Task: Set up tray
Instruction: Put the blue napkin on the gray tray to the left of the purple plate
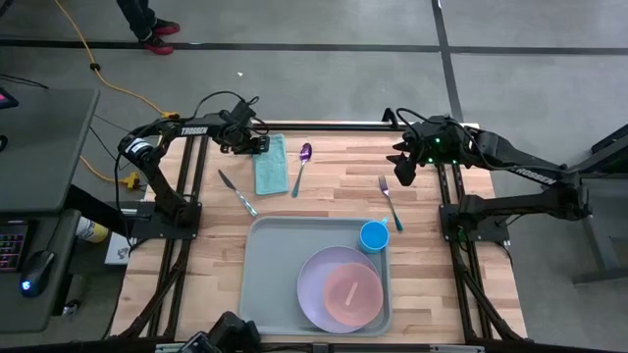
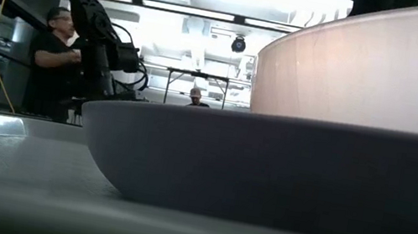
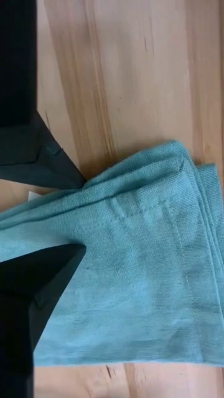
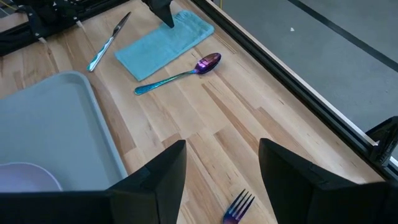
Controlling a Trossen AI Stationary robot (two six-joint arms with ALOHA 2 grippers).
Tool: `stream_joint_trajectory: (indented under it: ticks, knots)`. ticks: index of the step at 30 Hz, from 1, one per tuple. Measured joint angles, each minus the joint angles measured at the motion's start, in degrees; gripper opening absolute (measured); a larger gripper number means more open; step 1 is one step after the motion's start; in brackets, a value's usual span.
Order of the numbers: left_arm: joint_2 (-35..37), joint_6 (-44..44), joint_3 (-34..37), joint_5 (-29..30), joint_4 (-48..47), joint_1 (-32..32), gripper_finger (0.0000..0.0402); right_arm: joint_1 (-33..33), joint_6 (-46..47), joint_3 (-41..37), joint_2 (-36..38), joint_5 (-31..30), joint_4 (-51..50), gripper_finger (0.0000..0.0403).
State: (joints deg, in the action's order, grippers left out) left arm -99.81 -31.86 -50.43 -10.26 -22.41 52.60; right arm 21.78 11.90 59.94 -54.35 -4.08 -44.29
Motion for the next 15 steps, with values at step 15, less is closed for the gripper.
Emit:
stream_joint_trajectory:
  ticks: [15]
  knots:
    - [0.0,0.4,0.1,-0.4,0.3,0.0,0.0188,0.0,0.0,0.0,0.0,0.0,0.0,0.0179]
